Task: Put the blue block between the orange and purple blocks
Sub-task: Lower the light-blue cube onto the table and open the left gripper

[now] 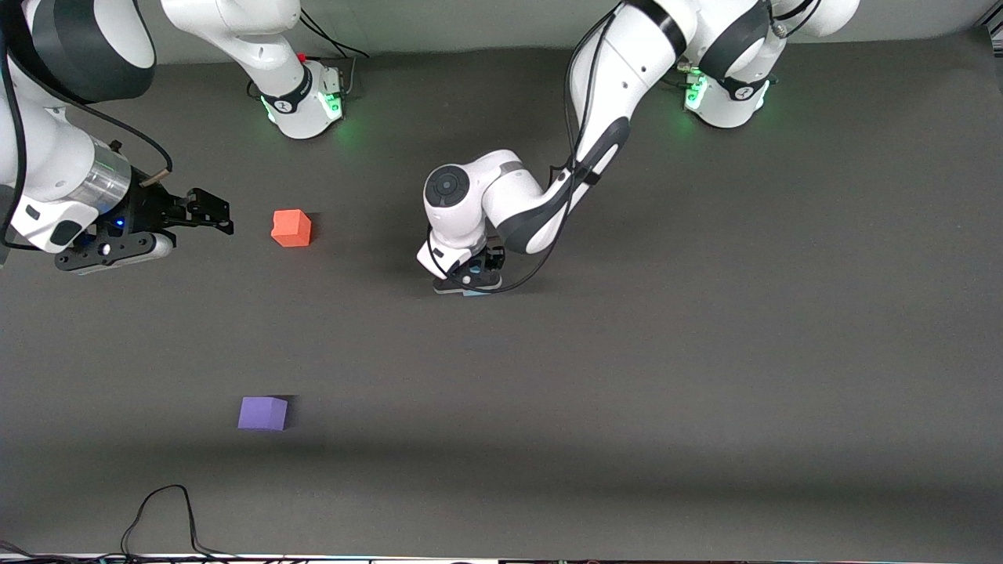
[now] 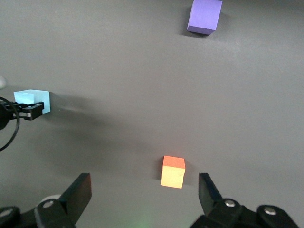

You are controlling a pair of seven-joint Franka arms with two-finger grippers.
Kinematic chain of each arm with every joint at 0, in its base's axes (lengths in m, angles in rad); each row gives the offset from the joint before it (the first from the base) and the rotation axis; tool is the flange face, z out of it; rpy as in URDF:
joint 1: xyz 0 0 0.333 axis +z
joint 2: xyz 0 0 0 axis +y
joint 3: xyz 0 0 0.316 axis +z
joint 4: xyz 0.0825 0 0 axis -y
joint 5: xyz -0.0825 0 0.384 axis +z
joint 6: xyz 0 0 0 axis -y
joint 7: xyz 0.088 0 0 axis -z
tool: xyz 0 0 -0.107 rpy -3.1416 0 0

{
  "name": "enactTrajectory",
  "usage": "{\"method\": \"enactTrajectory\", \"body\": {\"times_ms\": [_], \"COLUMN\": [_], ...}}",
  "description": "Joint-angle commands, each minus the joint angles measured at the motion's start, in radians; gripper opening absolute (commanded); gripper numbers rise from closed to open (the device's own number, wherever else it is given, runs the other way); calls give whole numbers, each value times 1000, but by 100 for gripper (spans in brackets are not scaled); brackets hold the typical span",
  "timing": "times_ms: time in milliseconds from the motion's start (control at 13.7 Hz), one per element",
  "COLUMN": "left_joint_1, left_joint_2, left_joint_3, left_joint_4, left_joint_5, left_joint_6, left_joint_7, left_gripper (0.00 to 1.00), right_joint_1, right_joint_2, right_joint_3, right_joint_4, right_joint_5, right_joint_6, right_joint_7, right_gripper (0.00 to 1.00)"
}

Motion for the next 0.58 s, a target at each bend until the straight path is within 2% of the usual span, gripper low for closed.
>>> {"method": "enactTrajectory", "body": {"times_ms": [0, 73, 146, 291, 510], "left_joint_1": [-17, -16, -14, -5, 65], "left_joint_2": [16, 20, 20, -8, -113], "left_joint_3": [15, 14, 14, 14, -8], "left_joint_4": [43, 43, 42, 46, 45], "left_joint_5": [19, 19, 19, 16, -5], "left_joint_6": [-15, -15, -15, -41, -153], "left_joint_7": [0, 3, 5, 3, 16], "left_gripper": [54, 85, 98, 100, 100], "right_joint_1": [10, 10, 10, 10, 11], "right_joint_2": [-3, -3, -3, -2, -2], "right_joint_3": [-8, -8, -8, -8, -8], "right_joint_4": [-1, -1, -1, -1, -1], "right_joint_5": [0, 0, 2, 2, 2], "right_joint_6": [-4, -2, -2, -2, -1], "right_joint_7": [-17, -18, -18, -17, -17], "right_gripper": [100, 100, 100, 100, 100]}}
